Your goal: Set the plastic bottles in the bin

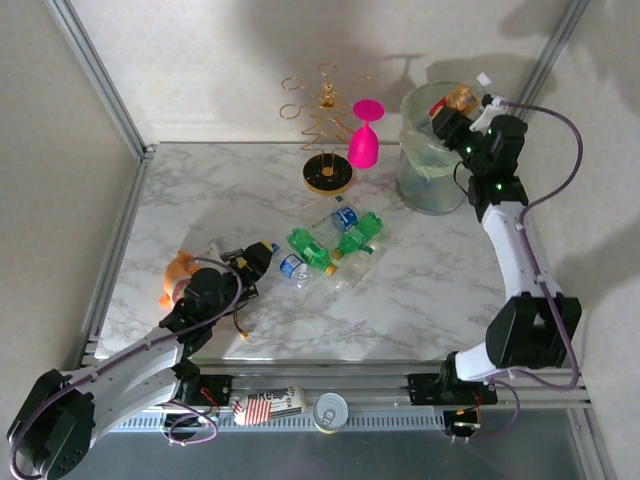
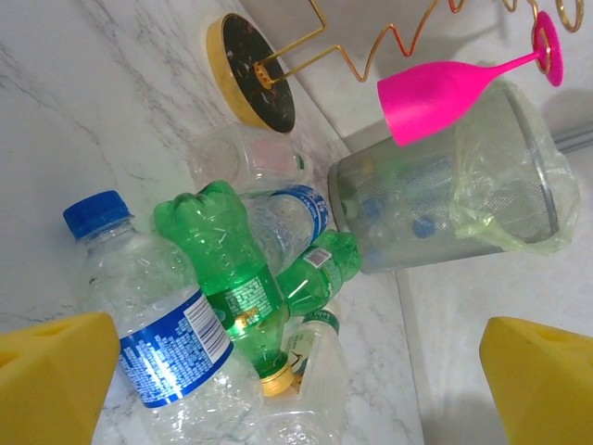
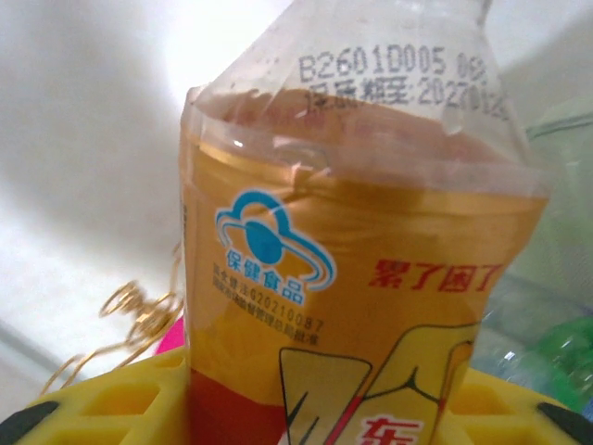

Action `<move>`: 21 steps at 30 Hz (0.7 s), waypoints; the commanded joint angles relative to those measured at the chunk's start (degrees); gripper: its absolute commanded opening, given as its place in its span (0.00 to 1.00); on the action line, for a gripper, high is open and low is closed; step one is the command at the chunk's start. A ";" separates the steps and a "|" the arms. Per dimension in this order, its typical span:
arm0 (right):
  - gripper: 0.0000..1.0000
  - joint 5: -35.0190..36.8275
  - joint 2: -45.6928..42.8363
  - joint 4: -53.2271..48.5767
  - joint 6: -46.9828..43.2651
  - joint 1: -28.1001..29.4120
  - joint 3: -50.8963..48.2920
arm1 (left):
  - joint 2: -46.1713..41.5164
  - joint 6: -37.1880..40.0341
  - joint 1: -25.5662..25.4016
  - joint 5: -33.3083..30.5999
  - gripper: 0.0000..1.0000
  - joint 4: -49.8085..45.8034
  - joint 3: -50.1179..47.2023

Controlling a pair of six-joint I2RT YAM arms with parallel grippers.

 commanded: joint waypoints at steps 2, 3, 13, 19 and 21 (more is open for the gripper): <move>0.48 7.92 6.72 -2.22 -1.11 -0.18 7.32 | 0.36 1.79 0.51 1.56 1.00 -0.42 -1.20; 0.48 8.94 8.42 -3.02 -1.17 -0.21 8.90 | 0.29 2.01 0.50 1.68 1.00 -0.60 -1.17; 0.61 9.39 17.29 -8.47 0.74 -0.18 17.39 | -0.13 3.94 0.51 1.43 1.00 -3.72 -0.53; 0.85 10.93 16.11 -9.19 0.39 -0.17 17.27 | 0.75 3.63 0.51 1.94 0.99 -3.33 -0.36; 0.92 11.53 15.20 -9.36 0.04 -0.16 16.91 | 1.42 3.75 0.51 2.45 1.00 -3.12 -0.15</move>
